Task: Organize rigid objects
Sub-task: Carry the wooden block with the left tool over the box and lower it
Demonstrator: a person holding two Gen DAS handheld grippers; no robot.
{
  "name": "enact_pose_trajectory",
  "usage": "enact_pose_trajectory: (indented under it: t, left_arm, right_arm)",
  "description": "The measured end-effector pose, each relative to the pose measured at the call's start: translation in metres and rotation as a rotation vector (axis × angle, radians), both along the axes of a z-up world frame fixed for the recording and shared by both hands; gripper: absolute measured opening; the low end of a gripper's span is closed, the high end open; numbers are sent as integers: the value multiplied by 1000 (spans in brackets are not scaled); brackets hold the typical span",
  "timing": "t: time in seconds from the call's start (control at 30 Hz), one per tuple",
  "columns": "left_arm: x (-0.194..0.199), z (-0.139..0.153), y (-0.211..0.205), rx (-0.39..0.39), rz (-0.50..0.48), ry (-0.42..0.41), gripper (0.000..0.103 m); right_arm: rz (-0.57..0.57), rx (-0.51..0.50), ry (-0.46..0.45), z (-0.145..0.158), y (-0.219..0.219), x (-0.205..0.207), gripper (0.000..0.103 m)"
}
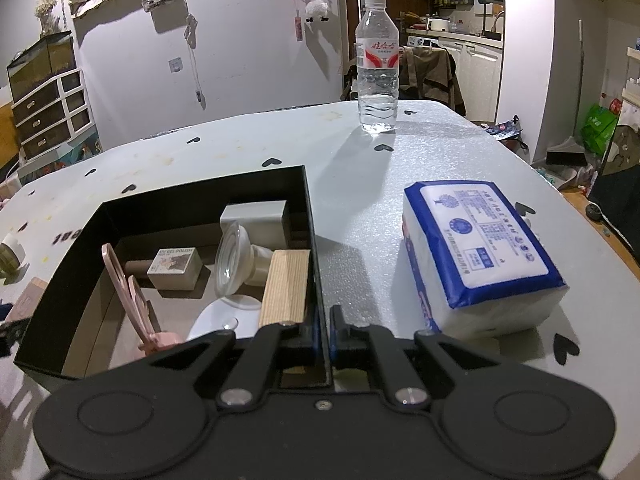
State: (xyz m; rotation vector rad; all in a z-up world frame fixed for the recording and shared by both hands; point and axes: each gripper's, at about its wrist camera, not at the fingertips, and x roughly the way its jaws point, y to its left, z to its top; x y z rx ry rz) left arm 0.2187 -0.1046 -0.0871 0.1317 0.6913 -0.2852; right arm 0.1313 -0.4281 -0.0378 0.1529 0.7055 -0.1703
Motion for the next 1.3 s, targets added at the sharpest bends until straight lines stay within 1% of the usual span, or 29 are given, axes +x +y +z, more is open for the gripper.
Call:
enact_pose_trajectory:
  t: [0.1,0.13,0.17,0.23,0.33,0.43,0.5,0.57,0.63,0.7,0.83,0.9,0.97,1.07,1.17,1.3]
  left_arm:
    - [4,1,-6,7,-3,3,74]
    - [4,1,-6,5,-3,6,72]
    - [4,2,-6,2,-2,8,67]
    - [4,3,-4,-11,19,20,66]
    - [6,8,0,-75,81,54,66]
    - [7,14,4,-180,109,111,66]
    - [3,20,2,-208,76,112,66]
    - [-1,29,-3,-216,10,91,66]
    - [-5,42,-8,-229,-77,79,66]
    - [-8,56,-14,-225,-169,60,66]
    - [-14,84,-35,-177,-380,19,66]
    - [-15,91,-48,-133,-486,25,66]
    - [-15,96,-61,-81,-589,54,66]
    - [-14,99,-85,19,-734,97,66]
    - [-12,100,-105,121,-854,132,66]
    - [-5,94,-126,254,-955,176,66]
  right_arm:
    - [2,0,0,0,0,1,5]
    - [2,0,1,0,0,0,5]
    - [3,0,1,0,0,0,5]
    - [5,1,0,0,-1,1,5]
    - [5,1,0,0,-1,1,5]
    - [6,4,-2,0,-1,1,5]
    - [7,5,-4,-1,0,1,5]
    - [11,8,-7,-1,-2,0,5]
    - [15,11,-10,-1,-3,0,5]
    - [18,13,-13,-1,-4,-1,5]
    - [20,21,-19,-2,-5,-1,5]
    - [22,22,-21,-2,-5,-1,5]
    - [24,23,-22,-1,-5,-1,5]
    - [27,23,-21,-1,-6,-1,5]
    - [27,22,-18,-1,-6,0,5]
    - [25,22,-19,-1,-6,0,5]
